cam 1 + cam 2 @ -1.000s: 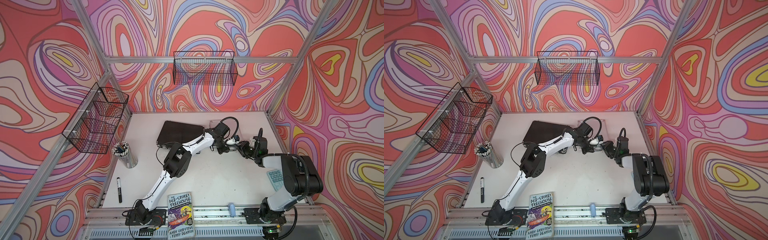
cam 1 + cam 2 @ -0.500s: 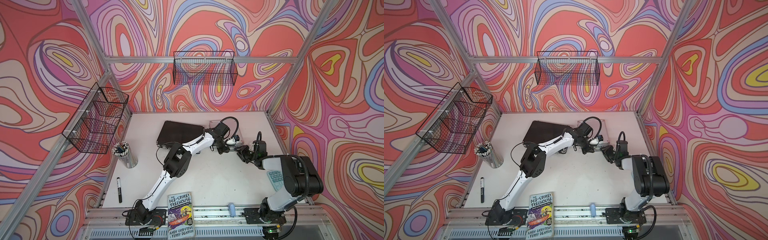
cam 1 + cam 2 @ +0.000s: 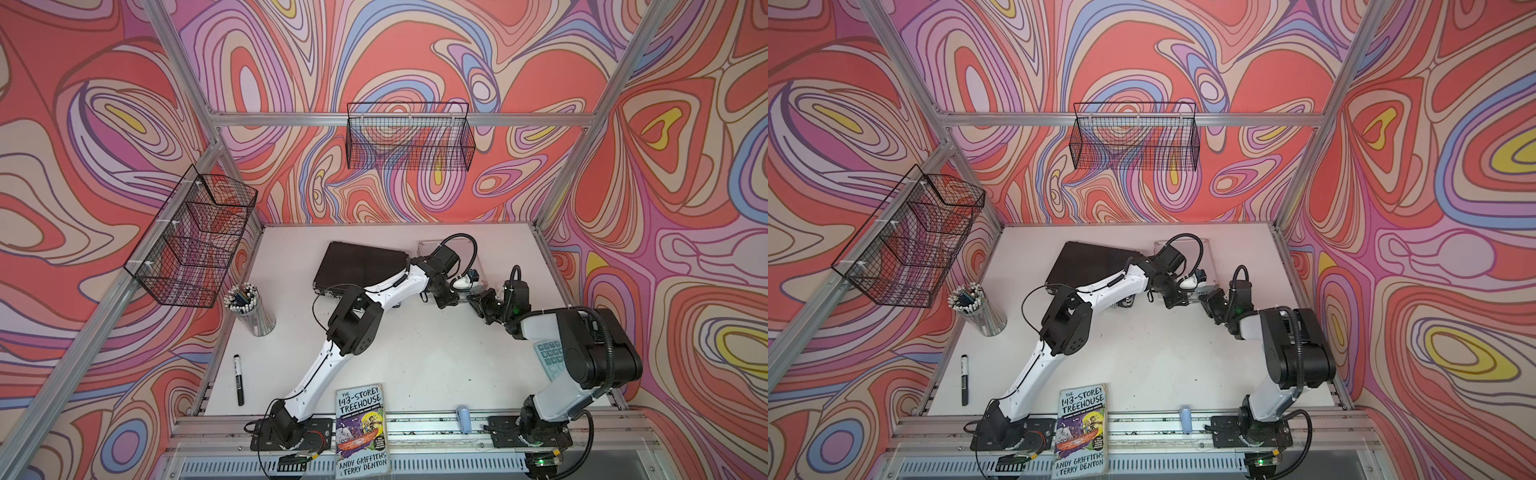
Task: Open the poker set cases
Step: Pick up the poker set case from the center of the board.
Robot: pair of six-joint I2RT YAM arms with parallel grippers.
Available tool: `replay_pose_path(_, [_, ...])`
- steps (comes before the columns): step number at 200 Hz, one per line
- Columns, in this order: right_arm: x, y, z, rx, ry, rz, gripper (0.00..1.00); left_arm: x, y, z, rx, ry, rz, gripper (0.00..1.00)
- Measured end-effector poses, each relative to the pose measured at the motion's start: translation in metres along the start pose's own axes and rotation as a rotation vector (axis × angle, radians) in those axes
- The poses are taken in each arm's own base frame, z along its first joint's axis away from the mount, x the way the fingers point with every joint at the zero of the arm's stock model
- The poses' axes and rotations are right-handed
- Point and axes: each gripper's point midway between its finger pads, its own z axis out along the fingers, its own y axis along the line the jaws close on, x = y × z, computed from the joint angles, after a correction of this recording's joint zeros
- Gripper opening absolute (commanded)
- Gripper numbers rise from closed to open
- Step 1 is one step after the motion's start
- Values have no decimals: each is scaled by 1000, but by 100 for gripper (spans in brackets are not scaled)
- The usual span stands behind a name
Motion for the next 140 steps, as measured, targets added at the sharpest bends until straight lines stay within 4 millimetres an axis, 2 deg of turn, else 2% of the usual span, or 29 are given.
replay_pose_path(20, [0,0,0,-1,0,7,0,2,4,0,-20,9,-1,49])
replay_pose_path(51, [1,0,0,0,1,10,0,4,7,0,-48,24,8,48])
replay_pose_path(79, [1,0,0,0,2,14,0,5,10,0,-74,38,25,42])
replay_pose_path(115, [0,1,1,6,4,20,0,8,11,0,-83,51,43,27])
replay_pose_path(140, [0,2,0,13,8,24,0,10,8,1,-79,64,57,24])
